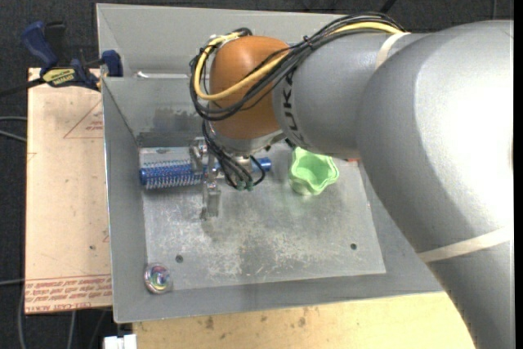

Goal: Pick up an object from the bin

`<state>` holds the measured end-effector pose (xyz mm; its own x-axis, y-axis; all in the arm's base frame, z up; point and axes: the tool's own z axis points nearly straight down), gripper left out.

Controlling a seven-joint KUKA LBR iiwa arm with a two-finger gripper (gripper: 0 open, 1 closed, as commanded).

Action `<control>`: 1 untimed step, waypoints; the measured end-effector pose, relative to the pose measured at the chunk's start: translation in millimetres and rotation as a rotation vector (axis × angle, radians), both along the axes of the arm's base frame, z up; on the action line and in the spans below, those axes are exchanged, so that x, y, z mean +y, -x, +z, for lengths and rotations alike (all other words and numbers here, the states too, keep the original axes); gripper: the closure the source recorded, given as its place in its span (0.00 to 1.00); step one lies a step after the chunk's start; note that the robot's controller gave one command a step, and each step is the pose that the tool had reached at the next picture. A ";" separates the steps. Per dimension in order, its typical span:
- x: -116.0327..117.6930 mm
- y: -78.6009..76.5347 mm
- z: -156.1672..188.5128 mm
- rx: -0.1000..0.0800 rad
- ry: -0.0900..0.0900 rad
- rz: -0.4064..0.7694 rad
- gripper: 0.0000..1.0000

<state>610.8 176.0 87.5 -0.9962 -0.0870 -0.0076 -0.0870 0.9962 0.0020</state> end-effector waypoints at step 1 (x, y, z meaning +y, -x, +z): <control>38.8 -35.7 -14.1 0.003 -0.001 -0.128 0.00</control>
Offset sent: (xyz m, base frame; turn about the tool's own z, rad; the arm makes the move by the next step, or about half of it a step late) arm 0.0351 0.0370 -0.0140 0.1310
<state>646.6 214.8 73.4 -0.9992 0.0404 -0.0045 0.0404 0.9992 0.0034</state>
